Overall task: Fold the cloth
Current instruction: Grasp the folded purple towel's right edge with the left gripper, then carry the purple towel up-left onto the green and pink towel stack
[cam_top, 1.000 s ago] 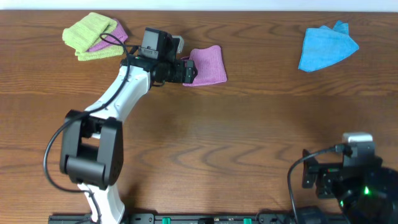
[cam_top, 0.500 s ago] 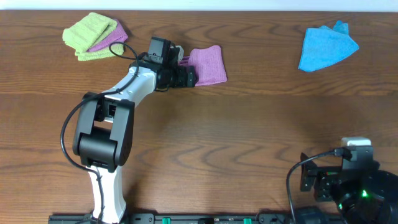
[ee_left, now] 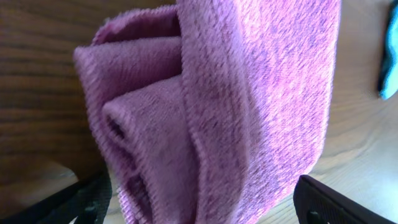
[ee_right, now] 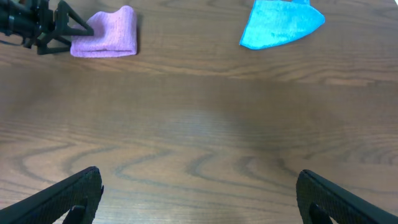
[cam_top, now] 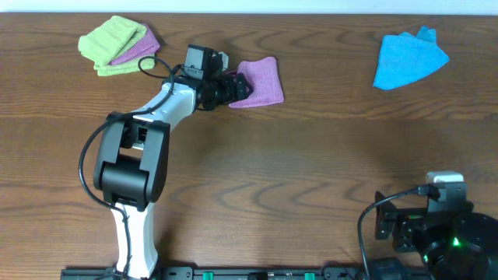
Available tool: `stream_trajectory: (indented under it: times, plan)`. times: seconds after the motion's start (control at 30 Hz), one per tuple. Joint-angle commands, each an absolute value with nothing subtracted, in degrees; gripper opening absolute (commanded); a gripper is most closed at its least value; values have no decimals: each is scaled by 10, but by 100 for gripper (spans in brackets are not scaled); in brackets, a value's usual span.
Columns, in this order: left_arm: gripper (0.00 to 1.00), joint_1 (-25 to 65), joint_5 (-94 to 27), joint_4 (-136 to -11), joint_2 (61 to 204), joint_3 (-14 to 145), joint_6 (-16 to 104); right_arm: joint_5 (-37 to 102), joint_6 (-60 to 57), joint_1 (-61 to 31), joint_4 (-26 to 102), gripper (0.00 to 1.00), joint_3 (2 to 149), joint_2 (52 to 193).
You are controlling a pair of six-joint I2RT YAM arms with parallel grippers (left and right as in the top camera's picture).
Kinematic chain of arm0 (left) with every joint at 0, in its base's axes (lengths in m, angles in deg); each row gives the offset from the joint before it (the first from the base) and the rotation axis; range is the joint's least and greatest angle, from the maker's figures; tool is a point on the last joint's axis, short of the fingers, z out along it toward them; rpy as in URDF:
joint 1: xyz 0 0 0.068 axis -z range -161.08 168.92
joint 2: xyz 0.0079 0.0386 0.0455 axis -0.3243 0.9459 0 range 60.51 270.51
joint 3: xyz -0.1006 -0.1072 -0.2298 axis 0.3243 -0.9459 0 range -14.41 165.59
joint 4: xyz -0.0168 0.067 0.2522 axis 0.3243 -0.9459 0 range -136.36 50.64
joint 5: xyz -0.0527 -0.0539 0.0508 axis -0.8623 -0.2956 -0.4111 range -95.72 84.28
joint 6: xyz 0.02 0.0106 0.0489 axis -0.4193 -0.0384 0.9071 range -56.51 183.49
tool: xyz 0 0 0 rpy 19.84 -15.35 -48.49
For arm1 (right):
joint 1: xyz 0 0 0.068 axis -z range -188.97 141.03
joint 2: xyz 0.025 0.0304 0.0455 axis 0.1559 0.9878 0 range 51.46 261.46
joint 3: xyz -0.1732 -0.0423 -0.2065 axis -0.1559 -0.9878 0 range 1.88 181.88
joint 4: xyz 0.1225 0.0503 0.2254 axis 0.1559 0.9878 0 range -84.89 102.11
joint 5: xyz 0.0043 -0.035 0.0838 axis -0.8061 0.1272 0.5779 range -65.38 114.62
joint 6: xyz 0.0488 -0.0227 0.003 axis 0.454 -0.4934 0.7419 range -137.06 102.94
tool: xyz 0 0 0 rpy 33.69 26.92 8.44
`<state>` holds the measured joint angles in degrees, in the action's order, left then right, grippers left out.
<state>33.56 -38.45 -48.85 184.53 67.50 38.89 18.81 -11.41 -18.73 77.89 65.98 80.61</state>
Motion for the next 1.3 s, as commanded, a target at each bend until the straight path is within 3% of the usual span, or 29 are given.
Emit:
stream_trajectory:
  times: [0.0,0.17,0.23,0.27,0.33,0.37,0.9,1.03,1.27]
  plan:
    - [95,336,-406,-491,1900,666,333,191,-107,-183,779,99,657,806]
    - [100,338,-414,-485,1925,666,305,191,-107,-183,779,99,657,806]
    - [88,340,-414,-477,1934,666,293,191,-107,-183,779,99,657,806]
    - [79,341,-413,-471,1939,666,285,191,-107,-183,779,99,657,806]
    - [35,344,-411,-456,1944,666,282,191,-107,-183,779,99,657,806]
    - [7,345,-412,-445,1947,666,278,191,-107,-183,780,99,657,806]
    - [6,324,-493,-428,1947,746,295,191,-117,-183,780,99,657,806]
    - [6,323,-472,-578,1940,870,412,190,-120,-183,780,99,657,806]
    - [6,322,-326,-859,1936,1088,609,169,-120,-183,780,99,657,806]
